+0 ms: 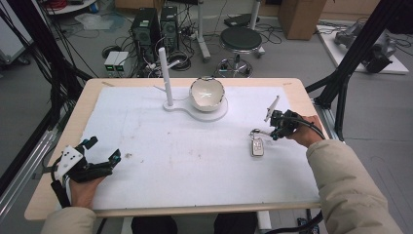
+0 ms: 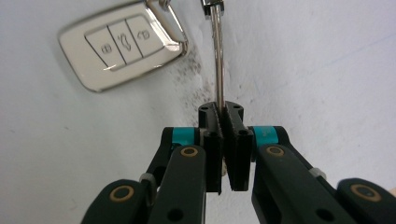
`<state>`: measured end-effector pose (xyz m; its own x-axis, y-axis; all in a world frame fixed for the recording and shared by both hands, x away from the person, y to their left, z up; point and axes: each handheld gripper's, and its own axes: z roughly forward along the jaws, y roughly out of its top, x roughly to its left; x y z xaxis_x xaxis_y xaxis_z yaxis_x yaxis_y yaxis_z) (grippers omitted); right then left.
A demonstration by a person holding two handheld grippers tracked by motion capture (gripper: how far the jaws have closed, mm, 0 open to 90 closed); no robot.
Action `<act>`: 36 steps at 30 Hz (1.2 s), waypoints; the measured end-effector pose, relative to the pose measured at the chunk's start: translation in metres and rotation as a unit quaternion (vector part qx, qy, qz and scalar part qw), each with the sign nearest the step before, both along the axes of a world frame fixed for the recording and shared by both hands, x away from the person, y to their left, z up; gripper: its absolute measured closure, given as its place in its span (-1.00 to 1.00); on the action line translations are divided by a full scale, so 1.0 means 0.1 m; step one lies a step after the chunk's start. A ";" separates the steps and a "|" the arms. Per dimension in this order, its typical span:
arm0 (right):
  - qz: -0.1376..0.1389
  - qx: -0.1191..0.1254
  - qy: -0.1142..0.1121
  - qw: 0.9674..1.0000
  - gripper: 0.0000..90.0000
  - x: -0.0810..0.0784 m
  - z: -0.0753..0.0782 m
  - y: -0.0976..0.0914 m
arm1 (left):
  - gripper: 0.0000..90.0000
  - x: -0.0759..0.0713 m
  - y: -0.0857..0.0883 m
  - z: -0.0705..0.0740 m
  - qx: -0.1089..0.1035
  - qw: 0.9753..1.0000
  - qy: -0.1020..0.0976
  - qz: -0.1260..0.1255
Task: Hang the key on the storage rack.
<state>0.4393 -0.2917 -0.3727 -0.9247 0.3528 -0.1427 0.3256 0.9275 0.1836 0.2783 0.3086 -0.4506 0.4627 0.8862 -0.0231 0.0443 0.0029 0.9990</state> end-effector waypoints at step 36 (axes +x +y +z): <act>0.085 0.146 -0.039 0.985 0.94 -0.39 0.87 1.01 | -0.96 0.70 -0.75 1.52 0.108 0.961 0.053 -0.250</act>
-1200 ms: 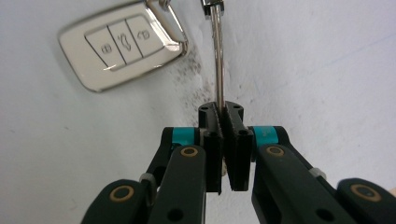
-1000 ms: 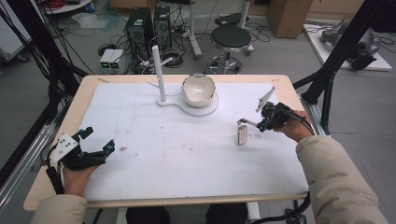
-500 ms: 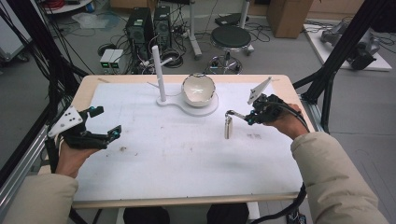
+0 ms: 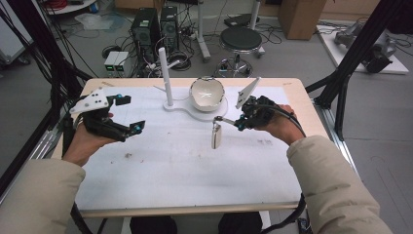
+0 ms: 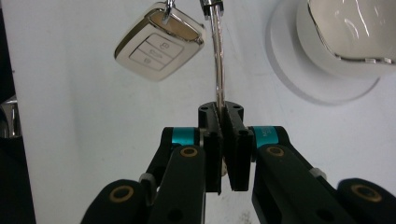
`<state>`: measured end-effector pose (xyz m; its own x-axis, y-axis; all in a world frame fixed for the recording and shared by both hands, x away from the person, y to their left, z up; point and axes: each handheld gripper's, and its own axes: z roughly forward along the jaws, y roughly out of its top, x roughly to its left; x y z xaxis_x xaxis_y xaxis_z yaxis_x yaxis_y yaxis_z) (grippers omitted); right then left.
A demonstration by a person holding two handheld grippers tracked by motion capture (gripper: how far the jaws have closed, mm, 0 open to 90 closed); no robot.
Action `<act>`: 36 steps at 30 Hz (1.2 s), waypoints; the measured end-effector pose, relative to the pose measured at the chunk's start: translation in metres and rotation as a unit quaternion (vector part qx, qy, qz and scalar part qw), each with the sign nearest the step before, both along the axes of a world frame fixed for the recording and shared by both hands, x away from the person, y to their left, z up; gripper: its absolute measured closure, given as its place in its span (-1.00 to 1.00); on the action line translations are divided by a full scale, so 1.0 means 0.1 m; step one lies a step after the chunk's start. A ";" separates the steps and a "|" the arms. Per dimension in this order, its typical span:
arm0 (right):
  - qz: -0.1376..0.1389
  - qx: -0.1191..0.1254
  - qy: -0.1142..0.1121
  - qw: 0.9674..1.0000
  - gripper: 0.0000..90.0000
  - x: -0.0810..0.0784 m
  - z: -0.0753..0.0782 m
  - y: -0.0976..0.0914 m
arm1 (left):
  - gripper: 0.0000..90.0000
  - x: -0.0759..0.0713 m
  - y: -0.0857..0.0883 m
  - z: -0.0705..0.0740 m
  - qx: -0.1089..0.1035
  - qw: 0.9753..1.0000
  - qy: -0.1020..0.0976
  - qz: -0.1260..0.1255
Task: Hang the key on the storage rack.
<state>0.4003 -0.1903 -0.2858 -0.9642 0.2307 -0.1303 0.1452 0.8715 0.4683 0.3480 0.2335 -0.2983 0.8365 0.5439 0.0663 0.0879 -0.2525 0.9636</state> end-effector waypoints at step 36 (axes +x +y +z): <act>0.071 -0.002 0.015 0.997 0.94 -0.17 0.00 0.57 | -0.84 0.31 -1.49 0.13 0.172 0.971 0.045 -0.162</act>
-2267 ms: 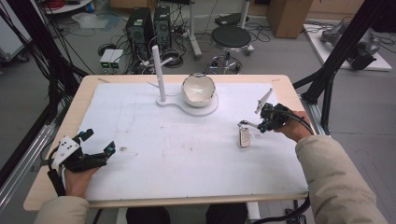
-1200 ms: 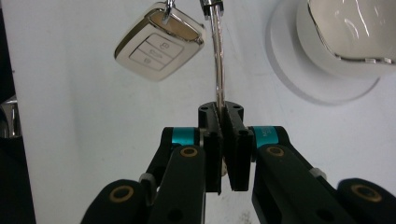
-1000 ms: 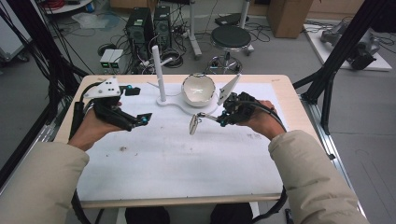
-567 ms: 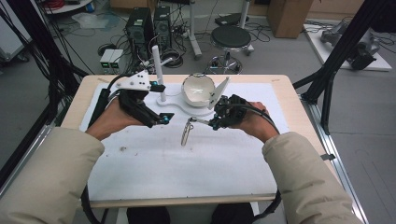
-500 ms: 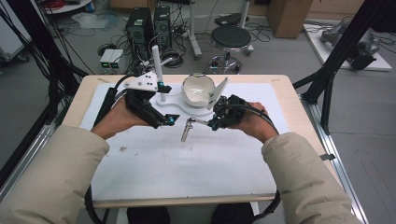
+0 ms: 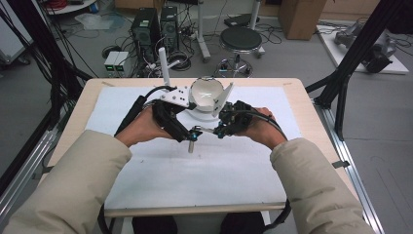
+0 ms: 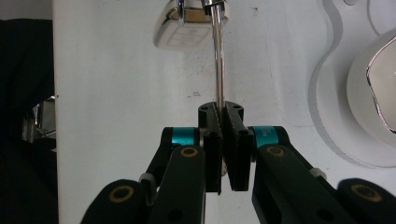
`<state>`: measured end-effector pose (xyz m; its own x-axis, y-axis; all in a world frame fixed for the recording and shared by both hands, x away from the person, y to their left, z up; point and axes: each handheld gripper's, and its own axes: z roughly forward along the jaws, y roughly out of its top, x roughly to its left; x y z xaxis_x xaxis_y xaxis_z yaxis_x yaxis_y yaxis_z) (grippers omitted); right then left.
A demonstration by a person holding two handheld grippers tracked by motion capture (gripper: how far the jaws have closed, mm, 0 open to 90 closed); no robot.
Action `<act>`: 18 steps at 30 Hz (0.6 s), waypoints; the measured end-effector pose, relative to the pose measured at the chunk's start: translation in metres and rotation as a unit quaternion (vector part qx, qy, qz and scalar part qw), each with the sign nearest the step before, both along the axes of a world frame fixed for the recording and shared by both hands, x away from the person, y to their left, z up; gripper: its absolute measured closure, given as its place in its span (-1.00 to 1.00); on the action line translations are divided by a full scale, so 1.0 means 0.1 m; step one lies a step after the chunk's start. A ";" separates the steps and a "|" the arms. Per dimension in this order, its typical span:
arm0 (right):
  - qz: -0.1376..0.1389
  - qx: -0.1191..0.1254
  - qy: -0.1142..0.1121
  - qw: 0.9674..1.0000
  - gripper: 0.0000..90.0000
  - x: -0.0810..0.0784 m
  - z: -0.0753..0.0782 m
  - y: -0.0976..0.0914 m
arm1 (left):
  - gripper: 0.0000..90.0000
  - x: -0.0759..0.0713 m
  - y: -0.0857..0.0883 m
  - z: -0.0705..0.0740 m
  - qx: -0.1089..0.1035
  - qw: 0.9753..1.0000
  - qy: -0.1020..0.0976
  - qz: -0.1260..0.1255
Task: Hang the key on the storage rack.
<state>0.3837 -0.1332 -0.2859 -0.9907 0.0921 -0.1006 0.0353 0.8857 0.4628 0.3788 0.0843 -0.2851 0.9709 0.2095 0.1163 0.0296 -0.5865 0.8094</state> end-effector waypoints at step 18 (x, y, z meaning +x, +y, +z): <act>0.011 -0.005 0.006 1.000 0.94 0.00 -0.04 0.06 | -0.43 0.01 -0.04 -0.11 0.031 0.999 0.018 -0.018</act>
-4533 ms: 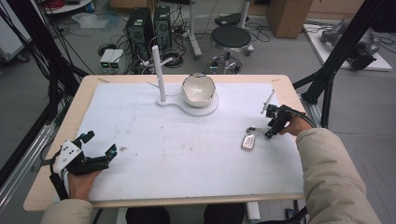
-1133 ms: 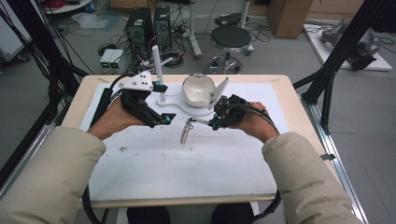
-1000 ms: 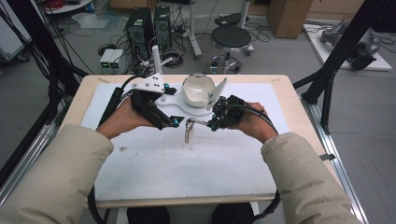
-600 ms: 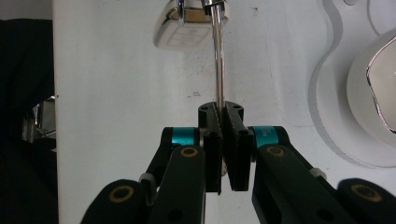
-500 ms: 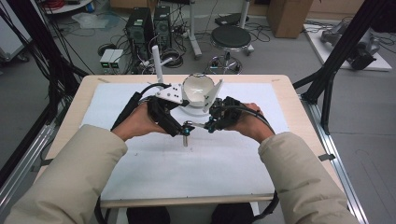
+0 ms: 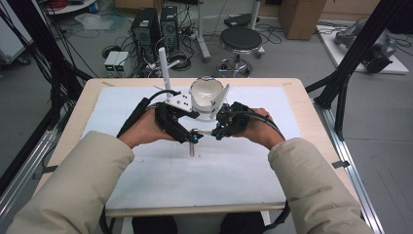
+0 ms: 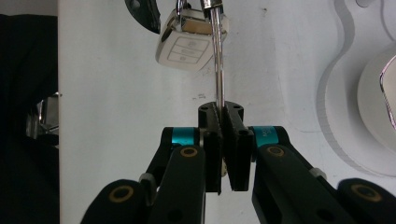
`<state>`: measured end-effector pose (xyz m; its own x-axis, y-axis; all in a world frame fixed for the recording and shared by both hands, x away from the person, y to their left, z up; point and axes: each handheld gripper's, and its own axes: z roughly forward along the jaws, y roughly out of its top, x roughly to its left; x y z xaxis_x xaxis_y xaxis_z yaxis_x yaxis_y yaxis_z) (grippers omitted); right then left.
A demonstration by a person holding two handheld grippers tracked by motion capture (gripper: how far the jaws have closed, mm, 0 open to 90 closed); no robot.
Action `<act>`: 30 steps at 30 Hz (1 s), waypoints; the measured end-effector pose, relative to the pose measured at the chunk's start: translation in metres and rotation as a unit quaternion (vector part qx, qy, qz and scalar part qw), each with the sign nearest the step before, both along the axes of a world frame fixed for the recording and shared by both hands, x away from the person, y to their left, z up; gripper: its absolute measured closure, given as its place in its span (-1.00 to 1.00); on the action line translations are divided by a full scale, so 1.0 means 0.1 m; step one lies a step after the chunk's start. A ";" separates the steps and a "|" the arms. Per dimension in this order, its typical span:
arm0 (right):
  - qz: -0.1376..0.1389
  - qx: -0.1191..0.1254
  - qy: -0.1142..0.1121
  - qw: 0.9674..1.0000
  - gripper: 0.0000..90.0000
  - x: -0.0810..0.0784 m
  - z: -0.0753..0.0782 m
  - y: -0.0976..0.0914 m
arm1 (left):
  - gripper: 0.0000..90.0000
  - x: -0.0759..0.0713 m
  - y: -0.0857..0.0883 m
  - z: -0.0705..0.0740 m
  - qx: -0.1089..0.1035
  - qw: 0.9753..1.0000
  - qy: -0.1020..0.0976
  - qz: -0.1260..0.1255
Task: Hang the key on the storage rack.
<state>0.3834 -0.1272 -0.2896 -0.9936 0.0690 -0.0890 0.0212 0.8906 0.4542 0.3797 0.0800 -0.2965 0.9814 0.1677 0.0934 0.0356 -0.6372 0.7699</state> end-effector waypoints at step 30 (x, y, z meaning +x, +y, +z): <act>0.007 -0.011 0.004 1.000 0.94 0.03 -0.04 0.05 | -0.12 0.00 -0.07 -0.10 0.045 0.999 0.022 -0.005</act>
<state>0.3859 -0.1221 -0.2932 -0.9951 0.0540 -0.0829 0.0126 0.9005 0.4348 0.3801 0.0735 -0.3068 0.9865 0.1507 0.0646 0.0614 -0.7048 0.7067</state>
